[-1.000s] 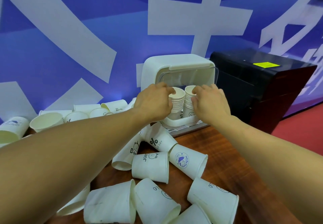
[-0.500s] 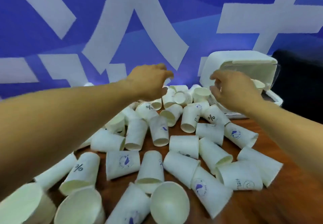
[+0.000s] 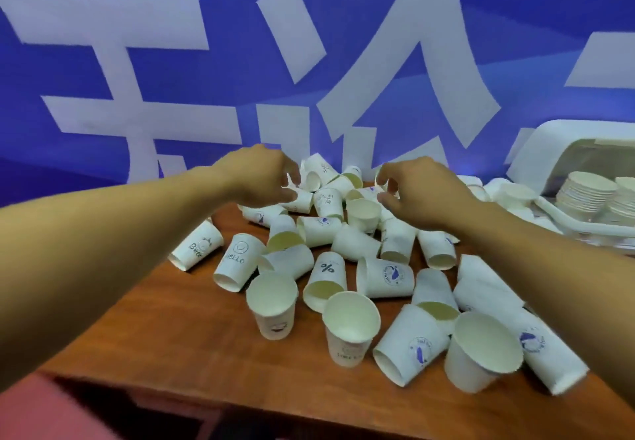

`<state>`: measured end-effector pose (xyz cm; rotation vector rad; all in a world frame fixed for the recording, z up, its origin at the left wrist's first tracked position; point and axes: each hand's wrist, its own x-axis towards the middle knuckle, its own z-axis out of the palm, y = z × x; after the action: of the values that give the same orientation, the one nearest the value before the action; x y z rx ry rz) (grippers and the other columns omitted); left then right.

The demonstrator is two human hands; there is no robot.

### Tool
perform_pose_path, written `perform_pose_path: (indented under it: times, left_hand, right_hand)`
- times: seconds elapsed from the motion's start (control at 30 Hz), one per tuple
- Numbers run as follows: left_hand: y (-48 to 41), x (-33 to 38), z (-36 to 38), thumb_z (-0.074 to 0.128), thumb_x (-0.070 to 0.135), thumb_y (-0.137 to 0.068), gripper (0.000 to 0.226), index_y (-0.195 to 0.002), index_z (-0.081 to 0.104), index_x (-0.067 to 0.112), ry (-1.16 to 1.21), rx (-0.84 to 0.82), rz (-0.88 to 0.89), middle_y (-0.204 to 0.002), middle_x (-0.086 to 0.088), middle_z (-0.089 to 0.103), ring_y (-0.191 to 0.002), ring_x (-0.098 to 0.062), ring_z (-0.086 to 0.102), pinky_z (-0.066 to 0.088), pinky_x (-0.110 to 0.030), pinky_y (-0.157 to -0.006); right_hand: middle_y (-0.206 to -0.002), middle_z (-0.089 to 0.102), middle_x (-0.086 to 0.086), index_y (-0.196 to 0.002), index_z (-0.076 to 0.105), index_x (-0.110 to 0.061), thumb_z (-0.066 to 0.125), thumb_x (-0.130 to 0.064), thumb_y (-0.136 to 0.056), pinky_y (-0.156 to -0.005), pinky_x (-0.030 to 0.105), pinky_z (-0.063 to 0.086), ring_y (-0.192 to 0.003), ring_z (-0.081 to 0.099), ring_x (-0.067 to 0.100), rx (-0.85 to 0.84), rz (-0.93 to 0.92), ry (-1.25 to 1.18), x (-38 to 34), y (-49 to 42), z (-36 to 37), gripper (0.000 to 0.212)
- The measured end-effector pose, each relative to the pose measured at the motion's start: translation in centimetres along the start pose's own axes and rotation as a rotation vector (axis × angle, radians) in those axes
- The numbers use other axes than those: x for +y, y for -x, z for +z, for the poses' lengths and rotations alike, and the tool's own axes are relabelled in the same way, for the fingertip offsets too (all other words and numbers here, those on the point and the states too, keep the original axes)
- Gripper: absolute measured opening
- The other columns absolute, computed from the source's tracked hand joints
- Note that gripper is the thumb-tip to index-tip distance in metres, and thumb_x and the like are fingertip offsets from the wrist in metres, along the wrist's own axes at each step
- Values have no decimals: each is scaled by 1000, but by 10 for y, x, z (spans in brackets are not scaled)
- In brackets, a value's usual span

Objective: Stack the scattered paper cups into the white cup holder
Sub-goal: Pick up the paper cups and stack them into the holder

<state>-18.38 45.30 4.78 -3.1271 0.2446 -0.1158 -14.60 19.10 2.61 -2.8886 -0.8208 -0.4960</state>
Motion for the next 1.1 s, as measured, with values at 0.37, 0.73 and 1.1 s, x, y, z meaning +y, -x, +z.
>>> perform_pose_path:
  times: [0.37,0.73,1.1]
  left_hand:
    - [7,-5,42,64,44,-88,32,-117,66,31,126,-124,131,-111,11,68,-98,-13,59,50,-30,-82]
    - [-39,1,84,63,42,-89,23,-103,72,26,175,-65,-57,-100,2,68,-92,-18,60,49,-31,-74]
    - [-84,17,110,78,34,-78,19,-75,64,21,279,-91,-252,-77,-1,66,-80,-21,62,55,-36,-71]
  right_hand:
    - [-103,65,2,-111,62,-23,61,-40,-85,-78,41,54,-91,59,22,-173,68,65,-22,-9,45,31]
    - [-115,63,6,-119,61,-15,58,-34,-90,-71,31,43,-103,58,24,-210,45,74,-18,-40,80,35]
    - [-88,62,9,-82,59,-16,57,-19,-84,-61,30,39,-79,56,27,-160,16,-17,15,-64,118,4]
